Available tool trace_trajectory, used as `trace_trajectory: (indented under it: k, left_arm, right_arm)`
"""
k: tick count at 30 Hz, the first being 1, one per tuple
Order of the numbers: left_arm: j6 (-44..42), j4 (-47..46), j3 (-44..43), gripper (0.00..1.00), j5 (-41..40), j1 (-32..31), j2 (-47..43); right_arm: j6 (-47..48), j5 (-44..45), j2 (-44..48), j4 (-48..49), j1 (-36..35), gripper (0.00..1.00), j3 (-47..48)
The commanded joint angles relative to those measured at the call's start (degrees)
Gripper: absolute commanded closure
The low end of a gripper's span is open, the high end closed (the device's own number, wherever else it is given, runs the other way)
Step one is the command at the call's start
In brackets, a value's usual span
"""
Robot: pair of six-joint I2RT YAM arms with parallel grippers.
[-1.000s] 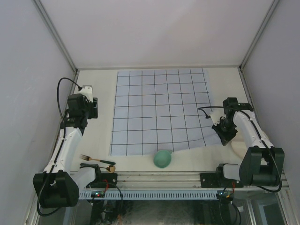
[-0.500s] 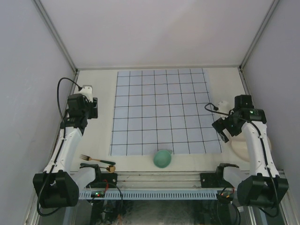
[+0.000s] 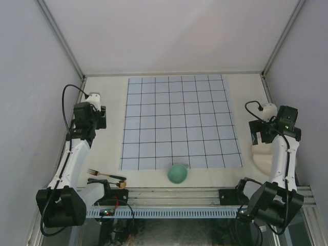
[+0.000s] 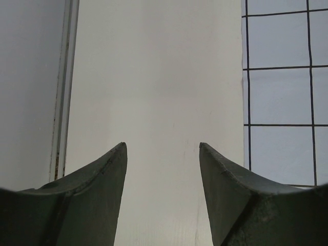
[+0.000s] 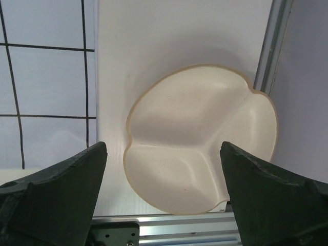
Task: Set the dinner table for one person
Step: Flatten out the napkin at the center of the board.
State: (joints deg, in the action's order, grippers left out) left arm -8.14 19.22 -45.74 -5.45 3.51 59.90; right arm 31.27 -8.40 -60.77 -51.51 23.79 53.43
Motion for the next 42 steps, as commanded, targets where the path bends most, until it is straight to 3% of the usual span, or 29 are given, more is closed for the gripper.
trace_trajectory:
  k: [1,7,13,20,27,42]
  left_arm:
    - [-0.47,-2.87,1.37,0.37,-2.68,0.19,0.16]
    - [-0.06,-4.05,1.21,0.37,-3.02,0.23,0.36]
    - [-0.51,-1.37,-2.81,0.38,7.69,0.12,6.78]
    - [5.66,3.26,-6.97,0.4,16.91,0.26,17.7]
    - [13.29,-3.15,-4.01,0.4,27.52,0.46,23.31]
    - [19.15,-7.27,-10.15,0.43,31.95,1.4,37.54]
  right_arm:
    - [-2.93,-2.67,1.94,6.85,1.06,0.09,-2.42]
    - [-3.95,-6.0,1.08,8.33,1.04,0.09,-3.5]
    - [-3.99,-4.87,1.98,7.05,1.08,0.09,-2.69]
    - [-7.49,-5.02,4.89,4.8,0.76,0.09,-1.35]
    - [-9.42,-2.56,5.25,2.42,-2.54,0.09,0.79]
    - [-10.89,-0.2,11.36,1.98,-3.58,0.09,-0.45]
